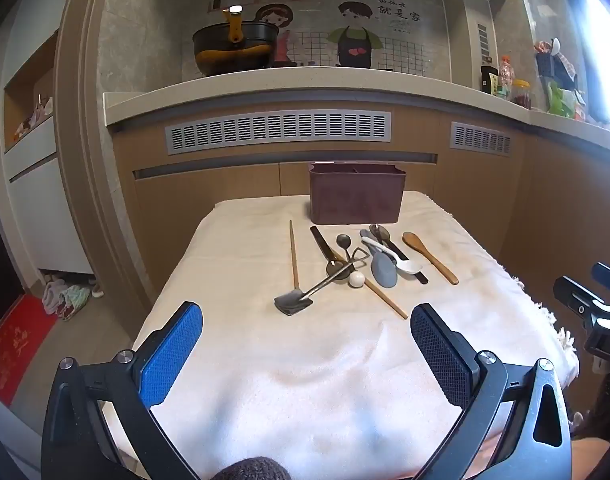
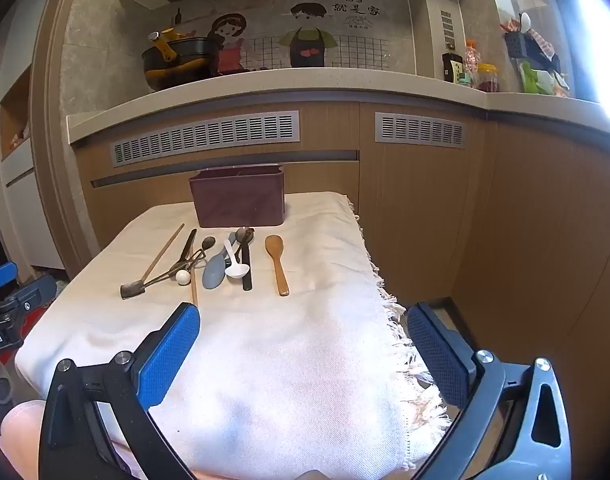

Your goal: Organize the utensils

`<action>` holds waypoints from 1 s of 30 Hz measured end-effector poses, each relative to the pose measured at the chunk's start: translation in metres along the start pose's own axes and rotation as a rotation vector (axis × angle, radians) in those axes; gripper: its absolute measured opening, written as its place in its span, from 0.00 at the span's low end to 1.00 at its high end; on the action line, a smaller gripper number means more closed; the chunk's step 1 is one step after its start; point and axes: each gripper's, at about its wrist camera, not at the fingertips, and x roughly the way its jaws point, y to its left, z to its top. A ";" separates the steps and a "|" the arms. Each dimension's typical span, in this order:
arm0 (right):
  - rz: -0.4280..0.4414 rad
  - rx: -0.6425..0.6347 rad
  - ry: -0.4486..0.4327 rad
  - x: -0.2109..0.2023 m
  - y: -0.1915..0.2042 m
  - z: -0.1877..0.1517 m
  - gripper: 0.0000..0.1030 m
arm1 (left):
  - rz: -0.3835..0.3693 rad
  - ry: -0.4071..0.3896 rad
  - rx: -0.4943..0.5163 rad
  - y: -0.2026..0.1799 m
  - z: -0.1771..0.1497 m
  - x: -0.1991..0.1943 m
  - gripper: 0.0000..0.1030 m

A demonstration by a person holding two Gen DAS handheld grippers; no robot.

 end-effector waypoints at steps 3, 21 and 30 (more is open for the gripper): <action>-0.002 -0.012 -0.008 0.003 0.001 0.001 1.00 | 0.001 0.000 0.002 0.000 0.000 0.000 1.00; 0.023 0.006 -0.018 -0.004 0.002 0.008 1.00 | 0.001 0.006 0.009 -0.001 0.000 0.000 1.00; 0.029 0.012 -0.013 0.001 0.002 0.004 1.00 | -0.001 0.007 0.014 0.002 -0.003 0.004 1.00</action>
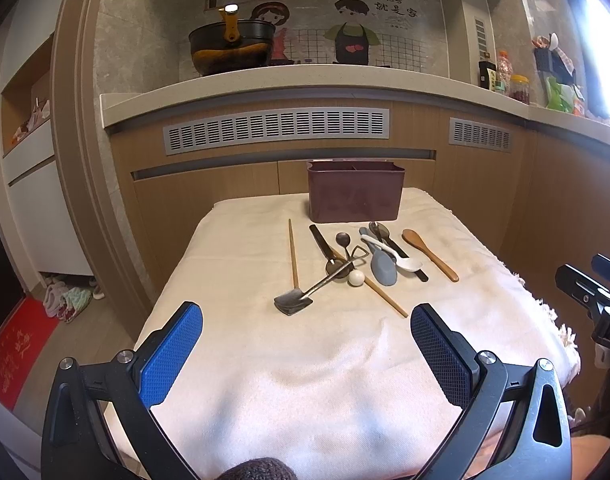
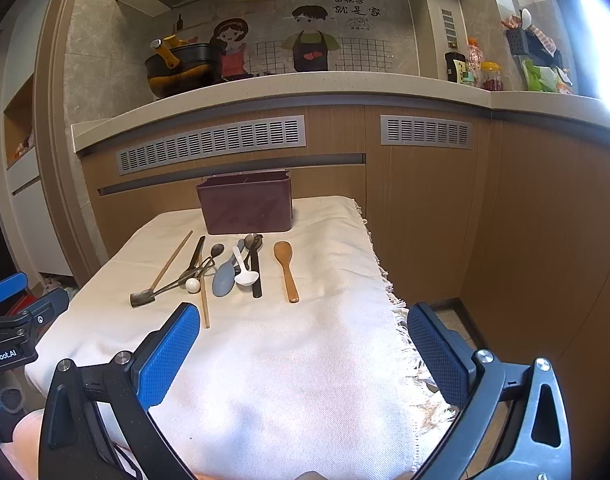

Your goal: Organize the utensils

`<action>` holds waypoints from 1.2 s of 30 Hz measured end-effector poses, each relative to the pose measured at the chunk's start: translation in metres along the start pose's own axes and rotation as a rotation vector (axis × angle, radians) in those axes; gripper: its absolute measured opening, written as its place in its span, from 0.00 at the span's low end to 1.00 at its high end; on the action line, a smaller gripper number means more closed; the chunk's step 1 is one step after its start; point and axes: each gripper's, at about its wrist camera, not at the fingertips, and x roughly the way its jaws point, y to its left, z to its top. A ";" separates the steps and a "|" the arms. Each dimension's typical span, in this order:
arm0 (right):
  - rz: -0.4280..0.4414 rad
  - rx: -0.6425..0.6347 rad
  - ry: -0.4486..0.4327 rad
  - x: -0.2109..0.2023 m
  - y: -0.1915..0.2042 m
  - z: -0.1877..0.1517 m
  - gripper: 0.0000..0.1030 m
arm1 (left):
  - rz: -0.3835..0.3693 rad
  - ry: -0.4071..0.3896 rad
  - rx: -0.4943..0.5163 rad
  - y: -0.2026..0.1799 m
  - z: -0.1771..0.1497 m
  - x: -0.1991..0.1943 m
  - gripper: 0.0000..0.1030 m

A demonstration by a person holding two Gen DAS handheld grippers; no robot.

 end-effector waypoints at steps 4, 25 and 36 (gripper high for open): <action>0.001 0.003 0.005 0.002 -0.001 -0.001 1.00 | 0.004 0.004 -0.001 -0.002 0.003 0.000 1.00; 0.007 0.006 0.014 0.004 0.001 -0.004 1.00 | 0.005 0.007 0.001 -0.003 0.003 0.000 1.00; 0.009 0.005 0.014 0.004 0.001 -0.004 1.00 | 0.006 0.012 0.002 -0.005 0.003 0.001 1.00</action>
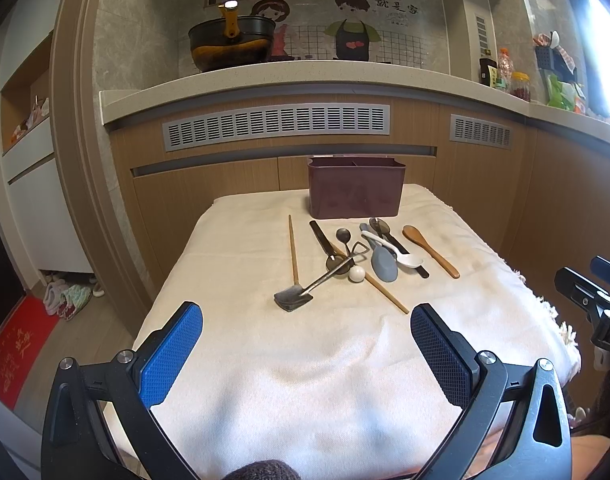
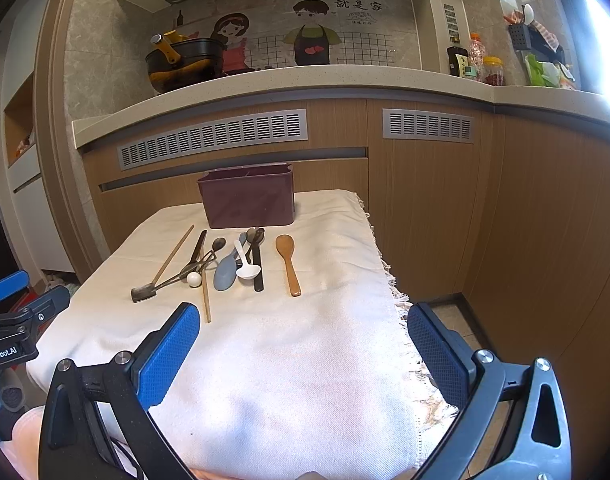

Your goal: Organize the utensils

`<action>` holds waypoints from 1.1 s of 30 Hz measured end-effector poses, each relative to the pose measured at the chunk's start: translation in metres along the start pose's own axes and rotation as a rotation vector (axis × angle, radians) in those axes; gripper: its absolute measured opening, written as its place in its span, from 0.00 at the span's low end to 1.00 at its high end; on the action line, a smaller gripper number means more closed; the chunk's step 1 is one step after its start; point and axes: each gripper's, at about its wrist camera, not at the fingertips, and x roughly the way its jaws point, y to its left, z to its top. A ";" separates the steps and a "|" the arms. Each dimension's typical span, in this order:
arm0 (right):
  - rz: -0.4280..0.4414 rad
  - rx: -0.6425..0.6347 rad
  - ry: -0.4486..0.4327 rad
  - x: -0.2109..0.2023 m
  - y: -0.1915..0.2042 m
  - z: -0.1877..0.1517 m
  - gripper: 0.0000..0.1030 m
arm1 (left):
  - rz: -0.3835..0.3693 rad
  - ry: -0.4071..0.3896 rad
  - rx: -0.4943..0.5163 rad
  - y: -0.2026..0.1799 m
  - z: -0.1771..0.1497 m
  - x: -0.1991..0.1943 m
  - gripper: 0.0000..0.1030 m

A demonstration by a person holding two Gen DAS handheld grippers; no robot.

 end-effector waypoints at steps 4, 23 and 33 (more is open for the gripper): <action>-0.001 0.000 0.004 0.000 0.001 0.000 1.00 | -0.001 0.000 -0.001 0.000 0.000 0.000 1.00; -0.004 -0.003 0.007 0.000 0.000 0.000 1.00 | 0.000 0.000 0.013 -0.001 -0.004 0.004 1.00; -0.064 -0.070 -0.051 0.013 0.001 0.026 1.00 | -0.005 0.013 0.049 -0.003 0.010 0.021 1.00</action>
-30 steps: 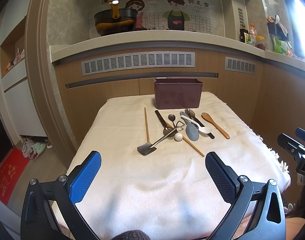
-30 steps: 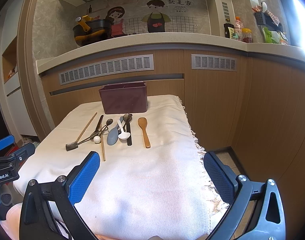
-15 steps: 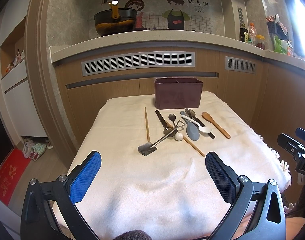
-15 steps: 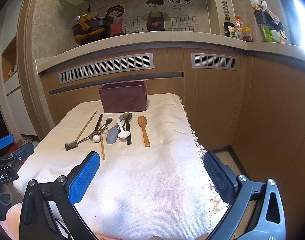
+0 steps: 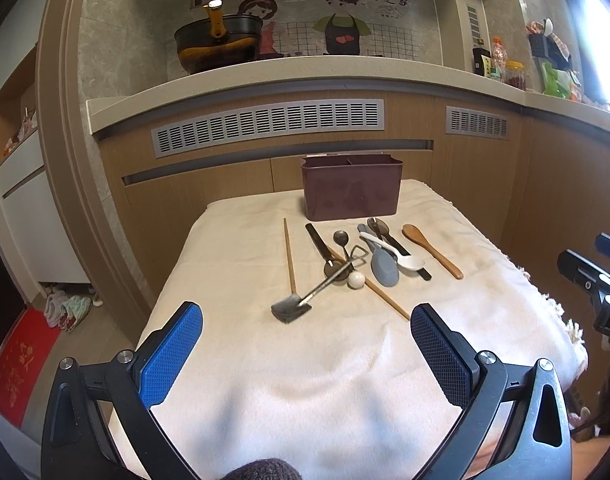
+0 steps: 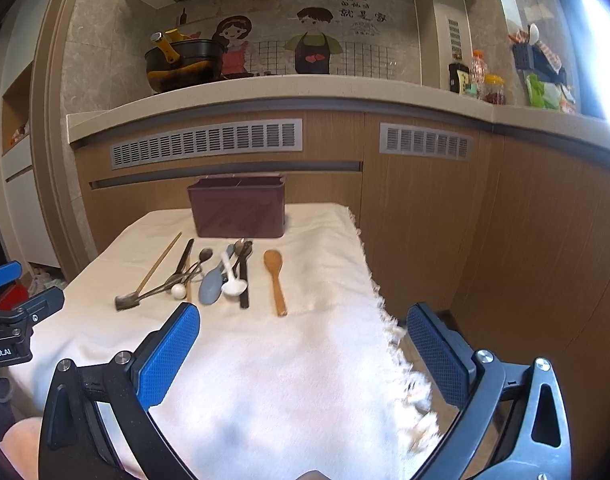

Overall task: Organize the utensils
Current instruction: 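Grasp the wooden rice paddle with the right gripper while the left gripper approaches the metal spatula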

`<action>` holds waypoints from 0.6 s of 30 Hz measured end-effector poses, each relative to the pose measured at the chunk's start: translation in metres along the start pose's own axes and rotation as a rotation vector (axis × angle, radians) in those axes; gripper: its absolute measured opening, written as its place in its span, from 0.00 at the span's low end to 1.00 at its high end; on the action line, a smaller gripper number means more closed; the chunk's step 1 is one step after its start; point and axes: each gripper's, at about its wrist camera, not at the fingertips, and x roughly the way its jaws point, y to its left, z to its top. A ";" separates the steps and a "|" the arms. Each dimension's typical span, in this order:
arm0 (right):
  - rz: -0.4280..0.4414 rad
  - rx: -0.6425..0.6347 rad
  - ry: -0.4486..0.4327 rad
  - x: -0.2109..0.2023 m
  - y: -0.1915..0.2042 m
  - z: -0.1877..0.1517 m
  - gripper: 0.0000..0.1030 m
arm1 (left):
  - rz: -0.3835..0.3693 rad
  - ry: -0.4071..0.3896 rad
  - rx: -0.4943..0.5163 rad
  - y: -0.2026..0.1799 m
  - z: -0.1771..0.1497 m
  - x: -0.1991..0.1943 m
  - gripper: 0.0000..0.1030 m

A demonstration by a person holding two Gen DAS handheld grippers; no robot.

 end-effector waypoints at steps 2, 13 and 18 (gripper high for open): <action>-0.003 -0.015 -0.006 0.009 0.000 0.010 1.00 | 0.003 -0.004 0.007 0.001 0.011 0.009 1.00; 0.051 -0.165 0.160 0.114 0.018 0.048 1.00 | -0.055 0.056 0.021 0.009 0.064 0.080 1.00; 0.115 -0.248 0.270 0.164 0.030 0.037 1.00 | -0.054 0.100 -0.025 0.031 0.074 0.117 1.00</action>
